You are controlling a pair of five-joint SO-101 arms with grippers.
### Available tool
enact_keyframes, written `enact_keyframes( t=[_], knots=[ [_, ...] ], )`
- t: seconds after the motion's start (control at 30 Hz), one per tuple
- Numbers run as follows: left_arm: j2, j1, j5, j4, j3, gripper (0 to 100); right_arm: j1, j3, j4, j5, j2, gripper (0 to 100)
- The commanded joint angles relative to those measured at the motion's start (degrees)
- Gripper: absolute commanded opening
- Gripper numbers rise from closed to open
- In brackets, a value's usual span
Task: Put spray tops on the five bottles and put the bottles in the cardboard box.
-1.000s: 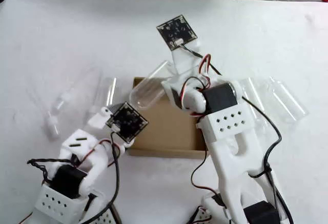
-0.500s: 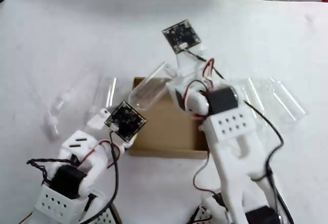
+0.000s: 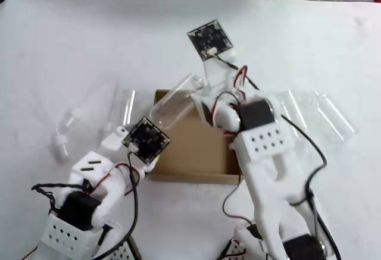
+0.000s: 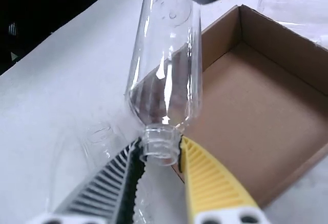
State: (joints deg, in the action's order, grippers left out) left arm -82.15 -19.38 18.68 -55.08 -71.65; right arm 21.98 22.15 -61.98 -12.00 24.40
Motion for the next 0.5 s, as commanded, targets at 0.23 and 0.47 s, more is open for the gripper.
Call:
enact_keyframes(
  t=[0.23,0.47],
  knots=[
    [-1.01,-0.31,-0.70,-0.09,2.55,2,5.05,-0.26,0.40,-0.62,-3.30,1.6],
    [-1.01,-0.40,-0.70,-0.09,2.55,2,-1.27,-3.60,0.13,0.00,0.04,1.6]
  ],
)
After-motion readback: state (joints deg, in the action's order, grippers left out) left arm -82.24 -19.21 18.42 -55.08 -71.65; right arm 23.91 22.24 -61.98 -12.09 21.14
